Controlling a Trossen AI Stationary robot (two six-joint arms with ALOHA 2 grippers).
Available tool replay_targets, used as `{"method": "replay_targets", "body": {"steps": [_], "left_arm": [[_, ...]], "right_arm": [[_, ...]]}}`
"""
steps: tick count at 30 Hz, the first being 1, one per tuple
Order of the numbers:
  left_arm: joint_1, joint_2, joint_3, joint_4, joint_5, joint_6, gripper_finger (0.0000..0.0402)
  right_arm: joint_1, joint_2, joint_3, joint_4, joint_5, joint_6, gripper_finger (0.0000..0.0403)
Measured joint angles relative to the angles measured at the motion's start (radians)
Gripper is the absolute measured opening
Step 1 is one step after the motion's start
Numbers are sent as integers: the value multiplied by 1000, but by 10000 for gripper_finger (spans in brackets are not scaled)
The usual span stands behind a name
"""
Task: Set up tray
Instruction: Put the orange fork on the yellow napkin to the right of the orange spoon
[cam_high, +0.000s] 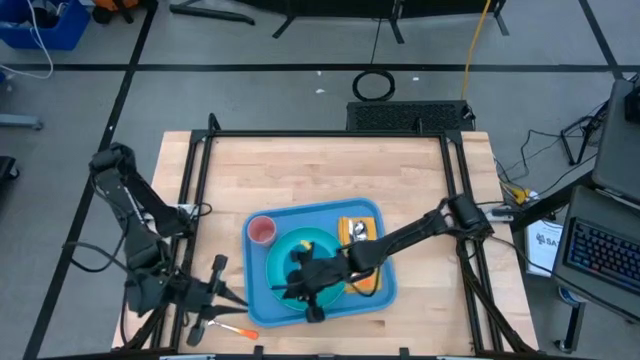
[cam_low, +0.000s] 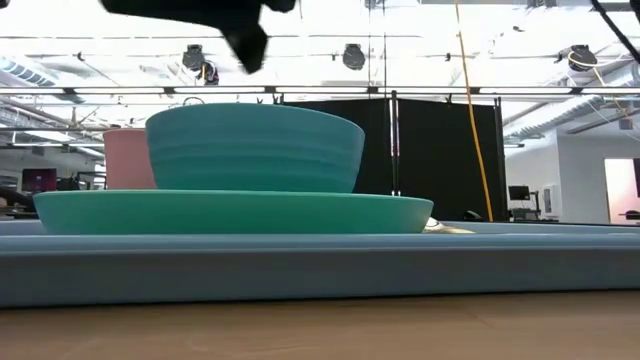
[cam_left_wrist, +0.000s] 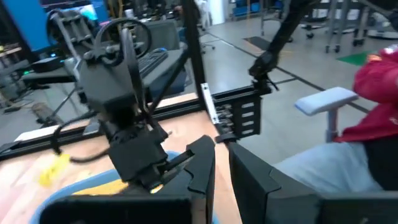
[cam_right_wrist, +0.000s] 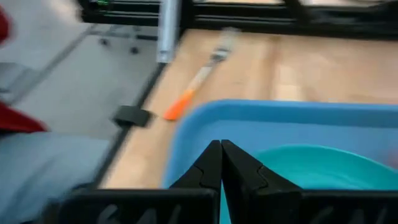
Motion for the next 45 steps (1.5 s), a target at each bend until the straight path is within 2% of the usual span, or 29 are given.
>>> {"method": "replay_targets", "body": {"steps": [2, 8, 12, 16, 20, 25, 27, 32, 36, 40, 45], "left_arm": [[-26, 0, 0, 0, -1, 7, 53], [-94, 0, -1, 25, -16, 39, 53], [-129, 0, -1, 28, -72, 49, 53], [-155, 0, -1, 26, -154, 50, 53], [-173, 0, -1, 22, -193, 50, 53], [-190, 0, -1, 1, -240, 35, 53], [-192, 0, -1, -16, -244, 14, 53], [-192, 2, -1, -174, -219, -148, 53], [-190, 2, -1, -392, -164, -434, 49], [-160, 6, -1, -550, 5, -697, 29], [-115, 37, -1, -628, 160, -825, 4]], "right_arm": [[-7, 50, 67, -35, -60, 26, 0], [-42, 183, 246, -175, -122, 87, 3], [-47, 244, 328, -190, -172, 100, 31], [-34, 279, 381, -194, -169, 51, 75], [-15, 285, 399, -154, -141, -6, 109], [-7, 284, 401, -94, -137, 3, 120], [0, 285, 401, -97, -100, 1, 117], [20, 273, 401, -159, -83, -14, 108], [41, 264, 401, -199, -75, -16, 106], [59, 263, 401, -255, 6, -20, 105], [65, 263, 401, -342, 47, 11, 105]]}}
